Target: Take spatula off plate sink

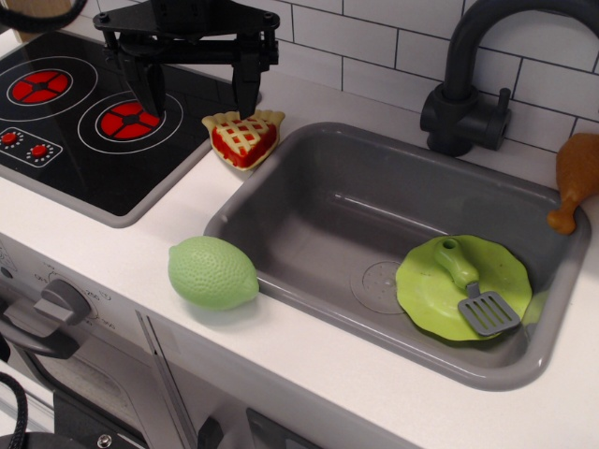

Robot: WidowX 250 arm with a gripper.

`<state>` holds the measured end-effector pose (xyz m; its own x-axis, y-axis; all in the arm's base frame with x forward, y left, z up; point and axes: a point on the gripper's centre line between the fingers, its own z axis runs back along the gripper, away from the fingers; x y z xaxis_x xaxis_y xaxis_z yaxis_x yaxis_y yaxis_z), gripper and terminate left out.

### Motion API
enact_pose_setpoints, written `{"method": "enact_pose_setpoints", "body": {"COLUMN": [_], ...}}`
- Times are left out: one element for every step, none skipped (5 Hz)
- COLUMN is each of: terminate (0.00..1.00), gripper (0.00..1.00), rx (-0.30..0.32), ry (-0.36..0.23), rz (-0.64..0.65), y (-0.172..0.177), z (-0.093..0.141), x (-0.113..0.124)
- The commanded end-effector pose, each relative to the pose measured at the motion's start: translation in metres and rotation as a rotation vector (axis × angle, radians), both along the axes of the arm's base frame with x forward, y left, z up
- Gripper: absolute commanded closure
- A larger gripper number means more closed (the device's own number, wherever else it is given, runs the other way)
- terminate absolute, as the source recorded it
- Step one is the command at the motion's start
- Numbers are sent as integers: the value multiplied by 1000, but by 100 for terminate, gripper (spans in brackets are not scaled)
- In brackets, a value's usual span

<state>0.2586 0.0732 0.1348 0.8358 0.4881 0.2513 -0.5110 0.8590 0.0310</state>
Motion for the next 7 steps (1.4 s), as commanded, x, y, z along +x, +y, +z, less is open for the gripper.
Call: {"method": "enact_pose_setpoints", "body": {"terminate": [0, 0, 0, 0, 0, 0, 0], "gripper": [0, 0, 0, 0, 0, 0, 0], "rx": [0, -43, -85, -125, -128, -169, -182], "ry": [0, -38, -44, -17, -4, -61, -88], "rz": [0, 55, 95, 126, 181, 241, 272], "y": [0, -26, -61, -94, -118, -141, -156], "z": [0, -10, -27, -41, -56, -69, -81], "x": [0, 10, 18, 29, 42, 47, 53]}}
